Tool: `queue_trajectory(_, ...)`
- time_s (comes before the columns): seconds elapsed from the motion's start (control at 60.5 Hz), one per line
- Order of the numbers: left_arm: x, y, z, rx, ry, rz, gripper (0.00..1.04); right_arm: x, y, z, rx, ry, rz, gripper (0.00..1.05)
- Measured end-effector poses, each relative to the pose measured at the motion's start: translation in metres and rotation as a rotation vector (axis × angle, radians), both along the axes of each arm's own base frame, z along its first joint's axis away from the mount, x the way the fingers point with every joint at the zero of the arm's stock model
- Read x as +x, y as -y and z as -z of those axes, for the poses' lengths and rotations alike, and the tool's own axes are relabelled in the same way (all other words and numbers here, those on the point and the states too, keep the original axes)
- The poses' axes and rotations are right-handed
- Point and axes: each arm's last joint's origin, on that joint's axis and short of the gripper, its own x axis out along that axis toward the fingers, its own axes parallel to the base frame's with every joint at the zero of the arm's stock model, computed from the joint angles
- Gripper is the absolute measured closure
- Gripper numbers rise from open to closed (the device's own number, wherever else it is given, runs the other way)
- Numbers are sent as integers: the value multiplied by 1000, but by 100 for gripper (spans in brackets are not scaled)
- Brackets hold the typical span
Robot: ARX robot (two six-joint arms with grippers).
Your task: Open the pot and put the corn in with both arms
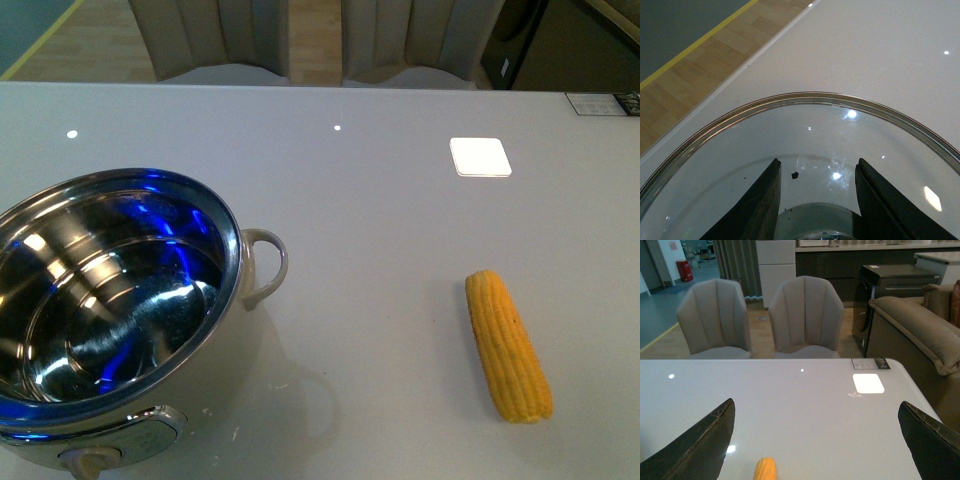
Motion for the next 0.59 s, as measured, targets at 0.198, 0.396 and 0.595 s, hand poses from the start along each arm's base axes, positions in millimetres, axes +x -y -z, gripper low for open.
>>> queue_trajectory(0.198,9,-6,13,6,12,29,65,0,0,0,0,0,0,9)
queue_trajectory(0.396,12,-7,25,24,36,64,65,0,0,0,0,0,0,9)
queue_trajectory(0.595,9,-7,38,14,20,67,65,0,0,0,0,0,0,9)
